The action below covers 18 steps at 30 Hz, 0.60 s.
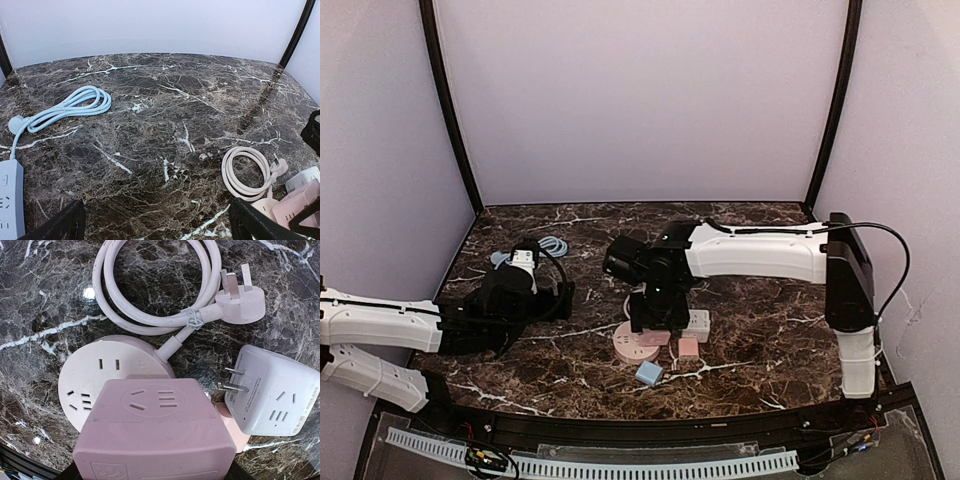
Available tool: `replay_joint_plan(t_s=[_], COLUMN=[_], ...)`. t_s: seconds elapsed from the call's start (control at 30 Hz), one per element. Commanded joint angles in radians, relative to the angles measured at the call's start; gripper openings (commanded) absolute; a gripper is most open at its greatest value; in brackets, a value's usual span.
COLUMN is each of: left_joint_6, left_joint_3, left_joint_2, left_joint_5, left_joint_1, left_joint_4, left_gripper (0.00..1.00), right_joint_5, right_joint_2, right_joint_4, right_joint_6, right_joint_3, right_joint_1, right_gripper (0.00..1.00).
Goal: Insert the plug
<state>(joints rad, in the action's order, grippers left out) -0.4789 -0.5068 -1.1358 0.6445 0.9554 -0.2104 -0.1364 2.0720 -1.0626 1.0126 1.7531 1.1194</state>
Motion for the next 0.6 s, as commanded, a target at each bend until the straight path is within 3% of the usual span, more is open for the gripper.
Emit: replay_joint_plan(t_s=[0.0, 0.57], left_joint_6=[-0.001, -0.007], left_joint_3=[0.022, 0.026], left_joint_2=[0.005, 0.009], left_joint_5=[-0.001, 0.02], left_joint_1=[-0.005, -0.006], left_joint_4=[-0.001, 0.003], left_gripper=[1.0, 1.0], right_joint_5=[-0.02, -0.027], right_joint_2=[0.062, 0.143], right_joint_4=[-0.061, -0.088], right_joint_6=[0.011, -0.038], right_joint_3=[0.049, 0.094], right_joint_1=[0.005, 0.005], right_gripper=[0.0, 0.0])
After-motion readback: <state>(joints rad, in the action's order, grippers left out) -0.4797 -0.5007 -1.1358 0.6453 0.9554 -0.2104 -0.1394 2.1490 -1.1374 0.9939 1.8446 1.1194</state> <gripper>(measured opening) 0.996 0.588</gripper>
